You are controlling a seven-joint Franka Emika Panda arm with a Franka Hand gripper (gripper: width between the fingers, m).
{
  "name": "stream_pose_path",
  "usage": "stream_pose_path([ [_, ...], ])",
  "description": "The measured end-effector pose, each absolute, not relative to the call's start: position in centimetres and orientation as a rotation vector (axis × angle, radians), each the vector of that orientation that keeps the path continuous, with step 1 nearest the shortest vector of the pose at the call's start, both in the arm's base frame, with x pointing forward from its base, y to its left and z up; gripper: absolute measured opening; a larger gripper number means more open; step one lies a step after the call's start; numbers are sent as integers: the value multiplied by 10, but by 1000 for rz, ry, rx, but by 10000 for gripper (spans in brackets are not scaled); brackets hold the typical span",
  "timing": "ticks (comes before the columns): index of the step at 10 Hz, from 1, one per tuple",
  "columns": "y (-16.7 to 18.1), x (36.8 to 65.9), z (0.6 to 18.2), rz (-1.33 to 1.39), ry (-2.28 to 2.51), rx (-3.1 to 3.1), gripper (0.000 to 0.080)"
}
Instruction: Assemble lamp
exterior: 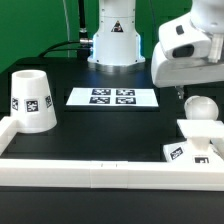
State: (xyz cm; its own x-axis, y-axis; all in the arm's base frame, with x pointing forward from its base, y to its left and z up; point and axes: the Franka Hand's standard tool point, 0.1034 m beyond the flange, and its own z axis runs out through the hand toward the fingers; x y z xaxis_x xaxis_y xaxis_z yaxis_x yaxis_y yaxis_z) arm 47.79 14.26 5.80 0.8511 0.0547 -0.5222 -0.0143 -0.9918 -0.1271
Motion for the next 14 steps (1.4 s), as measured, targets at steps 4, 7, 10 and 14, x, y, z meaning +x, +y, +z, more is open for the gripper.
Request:
stream_pose_path([
  [4, 139, 474, 54, 1246, -42, -2775, 699],
  [7, 137, 479, 45, 1391, -58, -2697, 699],
  [10, 138, 478, 36, 1385, -78, -2720, 699],
  [14, 142, 480, 25, 1356, -93, -2735, 699],
])
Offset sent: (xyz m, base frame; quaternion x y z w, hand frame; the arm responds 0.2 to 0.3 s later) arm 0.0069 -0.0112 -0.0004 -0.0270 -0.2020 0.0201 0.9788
